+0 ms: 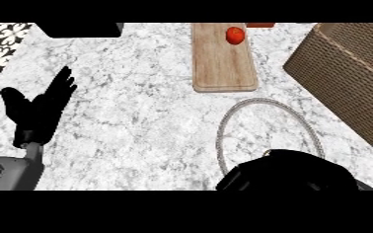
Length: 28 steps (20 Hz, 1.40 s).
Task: Pick the cupcake from the placemat and place it in the basket
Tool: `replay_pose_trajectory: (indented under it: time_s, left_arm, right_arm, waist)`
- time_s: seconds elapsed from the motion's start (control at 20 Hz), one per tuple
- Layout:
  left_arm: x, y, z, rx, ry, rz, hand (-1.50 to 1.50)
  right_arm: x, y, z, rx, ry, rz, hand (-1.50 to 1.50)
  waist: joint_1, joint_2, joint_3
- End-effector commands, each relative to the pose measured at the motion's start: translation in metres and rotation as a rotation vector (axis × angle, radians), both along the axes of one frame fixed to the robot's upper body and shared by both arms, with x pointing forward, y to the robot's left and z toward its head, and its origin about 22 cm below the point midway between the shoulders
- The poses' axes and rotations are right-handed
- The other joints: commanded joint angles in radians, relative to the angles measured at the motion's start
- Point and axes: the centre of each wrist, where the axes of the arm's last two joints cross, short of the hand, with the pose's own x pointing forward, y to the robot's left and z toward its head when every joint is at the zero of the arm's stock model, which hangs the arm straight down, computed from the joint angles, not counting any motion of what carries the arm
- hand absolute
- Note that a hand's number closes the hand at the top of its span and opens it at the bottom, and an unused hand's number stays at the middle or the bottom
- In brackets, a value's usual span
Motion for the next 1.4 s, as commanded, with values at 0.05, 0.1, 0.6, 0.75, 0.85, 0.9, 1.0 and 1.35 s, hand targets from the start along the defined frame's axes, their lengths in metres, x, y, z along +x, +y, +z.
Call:
replay_pose_trajectory:
  time_s: [0.05, 0.1, 0.6, 0.75, 0.85, 0.9, 1.0, 1.35]
  left_arm:
    - [0.005, 0.003, 0.002, 0.003, -0.008, 0.004, 0.00]
    - [0.003, 0.004, 0.002, 0.004, -0.008, -0.002, 0.00]
    - [0.008, 0.007, -0.006, 0.005, 0.004, -0.005, 0.00]
    - [0.020, -0.007, -0.002, 0.005, -0.010, -0.031, 0.00]
    - [0.007, -0.013, -0.011, 0.000, -0.006, -0.038, 0.00]
    - [0.012, -0.004, -0.005, 0.031, -0.007, -0.022, 0.00]
    - [0.018, -0.010, -0.006, 0.016, -0.010, -0.031, 0.00]
    - [0.011, -0.015, -0.010, 0.014, -0.021, -0.021, 0.00]
  right_arm:
    - [-0.038, -0.021, 0.032, -0.163, -0.048, -0.021, -1.50]
    - [-0.024, -0.024, 0.050, -0.240, -0.089, -0.061, -1.50]
    - [0.002, -0.062, 0.158, -0.647, -0.474, -0.552, -1.50]
    - [0.017, -0.061, 0.182, -0.768, -0.464, -0.521, -1.50]
    - [0.019, -0.071, 0.195, -0.872, -0.443, -0.442, -1.50]
    - [0.022, -0.069, 0.193, -0.926, -0.423, -0.399, -1.50]
    - [0.034, -0.076, 0.197, -0.962, -0.374, -0.340, -1.50]
    - [0.060, -0.123, 0.193, -0.890, -0.253, -0.248, -1.50]
  waist:
    - [-0.014, -0.003, -0.003]
    - [-0.006, -0.003, -0.005]
    - [0.004, 0.002, -0.006]
    - [0.017, 0.005, -0.006]
    - [0.021, 0.002, -0.005]
    - [0.021, 0.003, -0.005]
    - [0.023, 0.006, -0.005]
    - [0.017, 0.005, -0.002]
